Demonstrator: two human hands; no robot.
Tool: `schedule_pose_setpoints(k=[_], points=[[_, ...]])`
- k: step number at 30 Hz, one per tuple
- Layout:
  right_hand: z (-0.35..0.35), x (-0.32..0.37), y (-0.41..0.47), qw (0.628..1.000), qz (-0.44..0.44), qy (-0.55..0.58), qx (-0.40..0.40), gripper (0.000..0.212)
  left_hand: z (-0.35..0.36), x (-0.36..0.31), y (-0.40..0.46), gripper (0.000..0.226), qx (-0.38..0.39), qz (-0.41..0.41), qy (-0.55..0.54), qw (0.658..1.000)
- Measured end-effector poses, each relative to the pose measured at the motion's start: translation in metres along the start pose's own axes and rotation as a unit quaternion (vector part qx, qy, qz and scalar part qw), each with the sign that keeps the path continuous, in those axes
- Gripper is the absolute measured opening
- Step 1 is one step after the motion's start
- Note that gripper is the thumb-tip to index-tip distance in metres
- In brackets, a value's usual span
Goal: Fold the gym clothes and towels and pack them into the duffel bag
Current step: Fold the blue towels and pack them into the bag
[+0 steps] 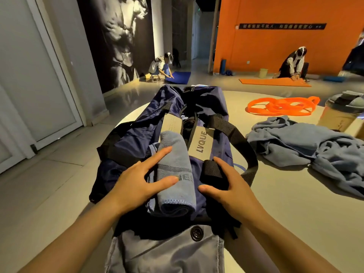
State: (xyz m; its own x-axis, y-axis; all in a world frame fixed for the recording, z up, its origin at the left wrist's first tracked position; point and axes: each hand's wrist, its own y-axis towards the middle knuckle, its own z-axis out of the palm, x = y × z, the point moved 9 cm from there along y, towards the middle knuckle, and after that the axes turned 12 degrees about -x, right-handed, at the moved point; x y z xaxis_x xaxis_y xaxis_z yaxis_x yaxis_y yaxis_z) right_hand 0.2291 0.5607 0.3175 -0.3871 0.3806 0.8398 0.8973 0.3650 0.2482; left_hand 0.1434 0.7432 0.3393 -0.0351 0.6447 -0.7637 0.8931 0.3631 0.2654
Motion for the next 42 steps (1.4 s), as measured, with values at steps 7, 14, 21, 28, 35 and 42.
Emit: schedule_pose_setpoints(k=[7,14,21,28,35,42], points=[[-0.051,-0.011,-0.073,0.998,0.012,-0.039,0.051,0.077,0.015,-0.039,-0.083,0.079,-0.001,0.015,-0.056,0.998],[-0.078,0.020,-0.081,0.988,0.000,-0.135,0.071,0.069,-0.006,-0.064,-0.075,0.070,-0.030,0.002,-0.224,0.974],[-0.074,0.066,0.014,0.950,-0.071,-0.300,-0.043,0.072,-0.047,-0.094,0.035,0.067,-0.101,0.039,-0.203,0.973],[-0.023,0.017,0.054,0.972,0.073,-0.221,0.027,0.106,0.004,-0.048,0.076,0.076,-0.066,0.009,0.110,0.992],[-0.072,0.058,0.061,0.979,-0.012,-0.199,-0.034,0.087,0.002,-0.043,0.079,0.080,-0.055,0.009,0.063,0.996],[-0.174,0.076,0.075,0.972,-0.013,-0.174,-0.160,0.084,0.000,-0.036,0.081,0.078,-0.042,-0.014,0.084,0.995]])
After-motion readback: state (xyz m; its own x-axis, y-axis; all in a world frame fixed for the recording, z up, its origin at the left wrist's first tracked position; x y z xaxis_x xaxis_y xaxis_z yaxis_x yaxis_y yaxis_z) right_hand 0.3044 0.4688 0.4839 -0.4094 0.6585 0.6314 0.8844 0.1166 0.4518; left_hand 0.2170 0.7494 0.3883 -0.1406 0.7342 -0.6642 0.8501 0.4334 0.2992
